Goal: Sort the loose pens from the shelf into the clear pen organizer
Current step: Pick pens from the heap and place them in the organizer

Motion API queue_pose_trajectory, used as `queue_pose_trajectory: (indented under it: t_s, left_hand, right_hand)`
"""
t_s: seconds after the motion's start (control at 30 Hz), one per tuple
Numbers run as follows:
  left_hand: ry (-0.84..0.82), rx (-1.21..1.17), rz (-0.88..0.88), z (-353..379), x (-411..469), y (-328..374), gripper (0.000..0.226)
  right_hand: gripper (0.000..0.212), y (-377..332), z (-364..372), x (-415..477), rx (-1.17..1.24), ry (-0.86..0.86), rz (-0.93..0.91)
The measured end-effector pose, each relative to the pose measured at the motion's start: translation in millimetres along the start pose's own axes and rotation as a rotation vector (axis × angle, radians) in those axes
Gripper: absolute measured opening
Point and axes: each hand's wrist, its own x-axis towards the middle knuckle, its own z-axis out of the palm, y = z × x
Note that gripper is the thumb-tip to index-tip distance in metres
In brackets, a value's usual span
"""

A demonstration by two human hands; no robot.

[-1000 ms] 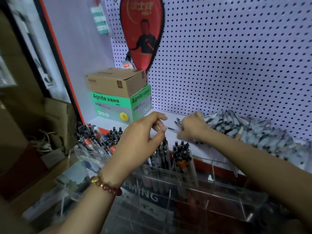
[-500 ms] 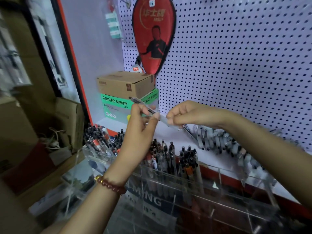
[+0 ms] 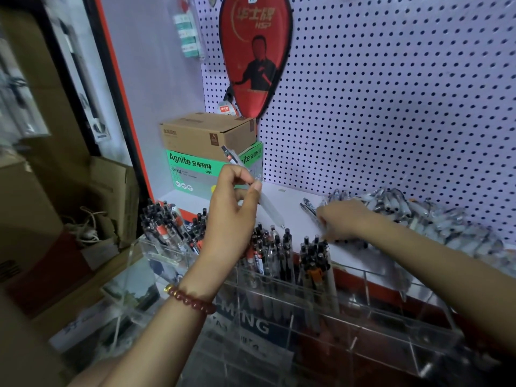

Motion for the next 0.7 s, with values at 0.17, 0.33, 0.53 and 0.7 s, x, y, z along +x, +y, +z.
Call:
queue_pose_trajectory:
  t_s: [0.17, 0.33, 0.53, 0.7]
  left_hand:
    - [-0.016, 0.002, -0.01, -1.2, 0.2, -1.3, 0.024]
    - [0.012, -0.086, -0.033, 0.4, 1.0, 0.2, 0.024]
    - [0.017, -0.224, -0.087, 0.1, -1.2, 8.9, 0.034]
    - [0.004, -0.308, -0.111, 0.0, -4.4, 18.9, 0.035]
  right_hand:
    - [0.011, 4.9, 4.3, -0.7, 0.175, 0.083, 0.053]
    - [0.009, 9.6, -12.0, -8.6, 0.505, 0.254, 0.146]
    - [0.025, 14.6, -51.1, -30.7, 1.209, 0.323, 0.15]
    - [0.021, -12.3, -79.7, -78.0, 1.401, 0.552, -0.03]
